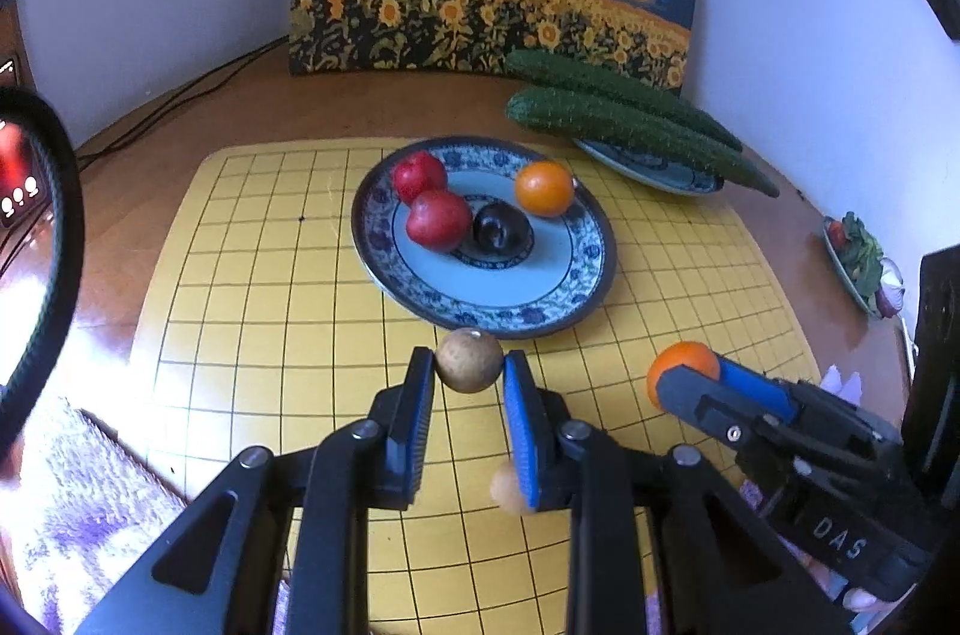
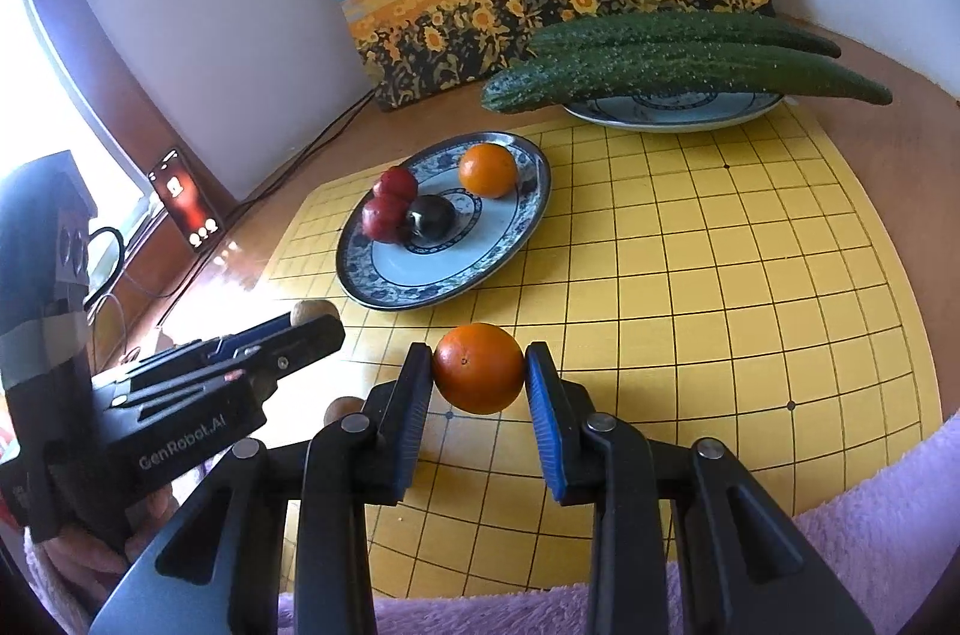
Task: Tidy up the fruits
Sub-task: 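Carry the orange with the right tool while the left tool carries the kiwi to the plate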
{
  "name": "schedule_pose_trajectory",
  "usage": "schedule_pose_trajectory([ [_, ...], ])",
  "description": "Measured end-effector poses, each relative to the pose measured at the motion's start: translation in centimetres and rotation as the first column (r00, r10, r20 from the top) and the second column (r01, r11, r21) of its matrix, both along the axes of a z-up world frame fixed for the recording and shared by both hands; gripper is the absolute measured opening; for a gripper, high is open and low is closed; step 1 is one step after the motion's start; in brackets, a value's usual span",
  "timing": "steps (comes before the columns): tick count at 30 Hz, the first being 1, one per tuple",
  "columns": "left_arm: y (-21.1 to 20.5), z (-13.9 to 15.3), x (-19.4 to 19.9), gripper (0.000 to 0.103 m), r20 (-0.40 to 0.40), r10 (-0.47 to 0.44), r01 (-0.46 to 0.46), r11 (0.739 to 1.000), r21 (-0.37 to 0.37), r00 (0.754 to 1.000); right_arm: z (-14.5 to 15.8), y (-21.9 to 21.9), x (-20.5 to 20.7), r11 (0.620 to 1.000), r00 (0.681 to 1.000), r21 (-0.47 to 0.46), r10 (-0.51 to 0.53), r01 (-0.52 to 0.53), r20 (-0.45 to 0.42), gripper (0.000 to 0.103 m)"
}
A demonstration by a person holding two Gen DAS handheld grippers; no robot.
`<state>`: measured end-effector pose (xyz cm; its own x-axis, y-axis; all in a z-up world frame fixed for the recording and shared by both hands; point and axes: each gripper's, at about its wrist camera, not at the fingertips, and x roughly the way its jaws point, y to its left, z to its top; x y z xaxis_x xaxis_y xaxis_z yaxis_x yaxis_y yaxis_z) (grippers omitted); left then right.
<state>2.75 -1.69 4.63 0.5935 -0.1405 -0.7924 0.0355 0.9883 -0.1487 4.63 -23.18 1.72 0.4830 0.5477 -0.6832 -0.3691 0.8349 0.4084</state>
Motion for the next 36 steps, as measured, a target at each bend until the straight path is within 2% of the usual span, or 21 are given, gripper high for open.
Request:
schedule_pose_trajectory([
  [14, 0.3, 1.0, 1.4, 0.025, 0.029, 0.005, -0.005, 1.0, -0.001, 1.0, 1.1, 0.8, 0.6, 0.999, 0.999, -0.041, 0.019, -0.018, 0.034, 0.033],
  [25, 0.0, 0.1, 3.6, 0.025, 0.001, 0.003, -0.003, 1.0, -0.008, 1.0, 1.8, 1.7, 2.7, 0.996, 0.997, -0.082, 0.043, -0.038, 0.059, 0.033],
  [36, 0.1, -1.3, 5.1, 0.025, -0.011, 0.018, -0.018, 1.0, 0.011, 1.0, 1.0, 3.1, 5.6, 0.991, 0.997, -0.12, 0.06, -0.054, 0.049, 0.033],
])
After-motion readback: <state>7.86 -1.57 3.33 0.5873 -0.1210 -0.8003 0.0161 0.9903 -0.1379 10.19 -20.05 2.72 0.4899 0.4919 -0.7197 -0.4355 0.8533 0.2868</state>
